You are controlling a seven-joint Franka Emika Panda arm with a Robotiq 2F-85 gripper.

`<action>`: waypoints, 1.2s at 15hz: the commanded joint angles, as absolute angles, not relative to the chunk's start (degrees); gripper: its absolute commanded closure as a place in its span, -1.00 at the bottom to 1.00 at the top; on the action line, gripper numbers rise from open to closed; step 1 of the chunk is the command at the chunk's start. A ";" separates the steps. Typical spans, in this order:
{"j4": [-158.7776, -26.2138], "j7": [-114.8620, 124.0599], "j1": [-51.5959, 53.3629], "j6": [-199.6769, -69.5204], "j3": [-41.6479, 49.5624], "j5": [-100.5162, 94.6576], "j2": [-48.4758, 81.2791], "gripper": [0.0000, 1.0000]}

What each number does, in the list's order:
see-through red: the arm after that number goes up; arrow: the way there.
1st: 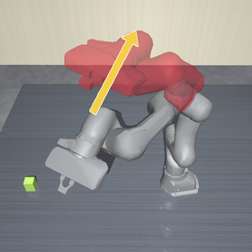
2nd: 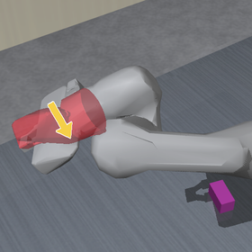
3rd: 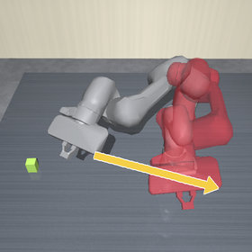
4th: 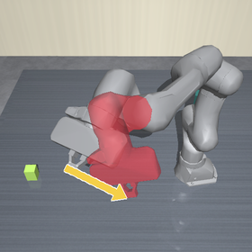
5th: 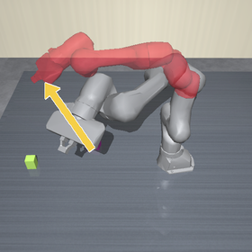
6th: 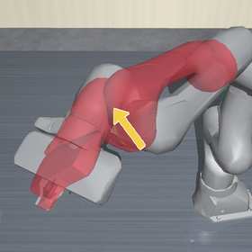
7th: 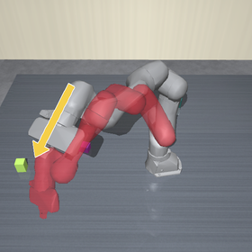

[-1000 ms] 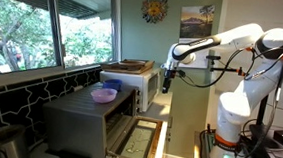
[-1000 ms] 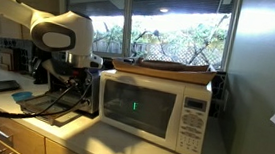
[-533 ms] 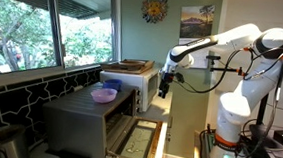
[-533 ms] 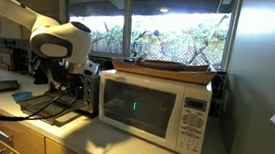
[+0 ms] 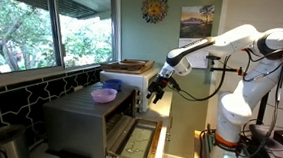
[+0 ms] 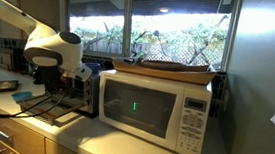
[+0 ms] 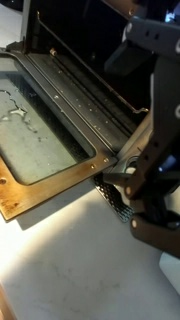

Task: Pour the water from the blue cup to the pink bowl then put the bowl into the oven

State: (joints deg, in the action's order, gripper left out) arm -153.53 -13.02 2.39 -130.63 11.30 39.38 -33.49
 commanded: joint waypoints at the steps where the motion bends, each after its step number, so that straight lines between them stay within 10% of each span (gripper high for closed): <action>1: -153.41 -13.13 1.58 -130.33 10.62 39.91 -33.40 -1.00; 18: -125.75 5.64 0.04 -142.53 -2.49 20.73 -18.89 -1.00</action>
State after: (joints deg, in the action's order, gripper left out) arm -131.01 1.32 1.45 -141.02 -0.32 27.93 -25.41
